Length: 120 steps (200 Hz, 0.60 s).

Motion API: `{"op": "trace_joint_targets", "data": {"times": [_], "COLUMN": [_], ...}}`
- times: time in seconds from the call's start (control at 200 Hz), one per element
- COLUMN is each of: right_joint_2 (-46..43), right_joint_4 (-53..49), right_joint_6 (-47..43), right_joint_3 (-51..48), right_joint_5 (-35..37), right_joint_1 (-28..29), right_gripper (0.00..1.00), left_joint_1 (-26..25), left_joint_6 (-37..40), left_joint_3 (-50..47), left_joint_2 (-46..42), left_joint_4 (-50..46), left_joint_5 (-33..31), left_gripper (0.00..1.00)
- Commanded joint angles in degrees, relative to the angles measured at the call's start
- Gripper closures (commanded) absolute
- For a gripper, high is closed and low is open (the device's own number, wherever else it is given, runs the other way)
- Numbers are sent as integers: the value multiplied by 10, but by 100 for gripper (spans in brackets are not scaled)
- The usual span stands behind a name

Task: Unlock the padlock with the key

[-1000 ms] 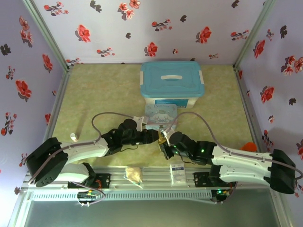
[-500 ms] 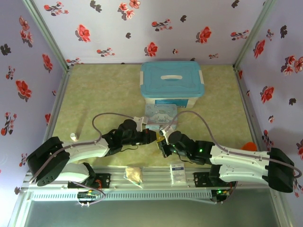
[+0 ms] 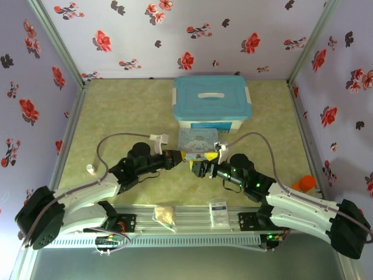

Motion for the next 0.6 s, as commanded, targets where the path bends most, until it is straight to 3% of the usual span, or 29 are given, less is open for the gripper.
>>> {"op": "trace_joint_targets", "data": {"times": [0.0,0.17,0.42,0.595], "right_joint_2": [23,55,115,133], "right_joint_4": [151,220,314,338], "right_joint_6": [47,50,63,62], "right_joint_3": [-1,5,14,11], "right_joint_5": [-123,-169,-211,-212], "right_joint_1": [-17,-18,-19,-21], "right_gripper": [7,15,41,51], "left_joint_1": [7,9,9,8], "left_joint_6": [72,86,49,38], "left_joint_3": [12,14,12,13], "left_joint_2": [-43,-72,-64,-56], "left_joint_4": [3,21,85,107], "left_joint_5": [16,32,41,46], "left_gripper": [100,100,100,100]}}
